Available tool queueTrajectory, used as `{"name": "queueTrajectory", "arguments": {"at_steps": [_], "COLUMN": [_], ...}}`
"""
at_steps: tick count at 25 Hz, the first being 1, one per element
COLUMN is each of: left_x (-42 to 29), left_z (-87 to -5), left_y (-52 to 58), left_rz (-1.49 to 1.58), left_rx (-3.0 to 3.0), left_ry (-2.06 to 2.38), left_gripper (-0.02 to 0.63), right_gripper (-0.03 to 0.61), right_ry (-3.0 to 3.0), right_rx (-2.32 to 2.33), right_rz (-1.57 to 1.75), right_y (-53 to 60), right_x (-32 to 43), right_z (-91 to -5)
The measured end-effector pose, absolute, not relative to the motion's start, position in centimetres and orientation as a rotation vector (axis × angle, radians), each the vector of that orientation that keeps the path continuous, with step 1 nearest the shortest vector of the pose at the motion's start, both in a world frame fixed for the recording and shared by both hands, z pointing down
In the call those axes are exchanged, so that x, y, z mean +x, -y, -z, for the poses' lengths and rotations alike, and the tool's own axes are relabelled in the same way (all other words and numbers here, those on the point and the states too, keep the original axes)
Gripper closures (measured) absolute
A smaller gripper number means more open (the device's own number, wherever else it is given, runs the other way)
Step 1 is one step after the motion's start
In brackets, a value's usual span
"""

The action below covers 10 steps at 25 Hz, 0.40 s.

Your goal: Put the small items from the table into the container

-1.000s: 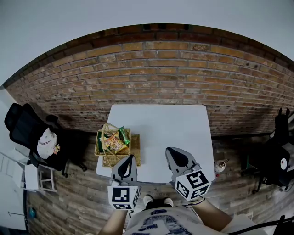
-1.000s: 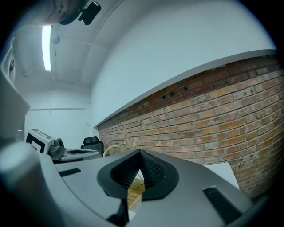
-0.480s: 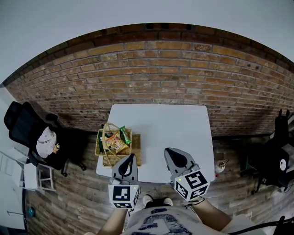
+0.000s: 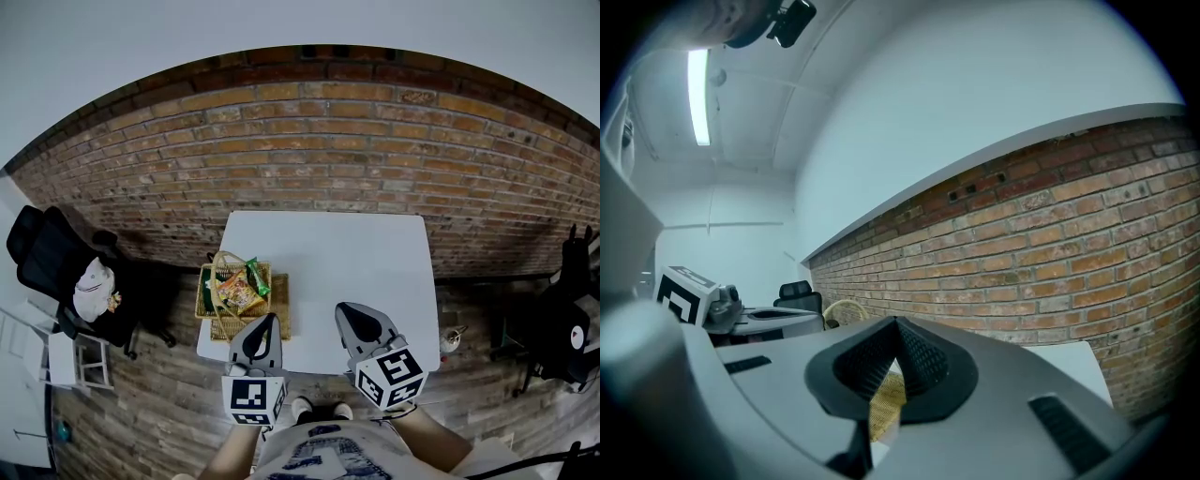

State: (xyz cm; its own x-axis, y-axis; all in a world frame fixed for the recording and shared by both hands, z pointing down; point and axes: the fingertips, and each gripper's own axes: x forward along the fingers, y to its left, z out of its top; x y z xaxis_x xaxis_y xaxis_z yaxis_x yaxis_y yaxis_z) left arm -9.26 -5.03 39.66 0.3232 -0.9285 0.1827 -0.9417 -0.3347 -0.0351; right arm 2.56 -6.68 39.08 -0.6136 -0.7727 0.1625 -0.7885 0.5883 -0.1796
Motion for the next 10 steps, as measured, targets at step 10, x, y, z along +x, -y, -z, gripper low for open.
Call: {"name": "queueTrajectory", "arguments": {"at_steps": [10], "left_x": [-10.5], "left_z": [-39.9], "left_y": [5.7], "left_rz": [-0.269], "left_rx": [2.470], "left_ry": [1.777], "left_gripper": [0.563], "right_gripper": [0.560], "right_ry": [2.740], "right_rx": [1.336], "right_rz": [-0.375], "right_y": [7.4], "right_x": [1.7], "right_z": [-39.3]}}
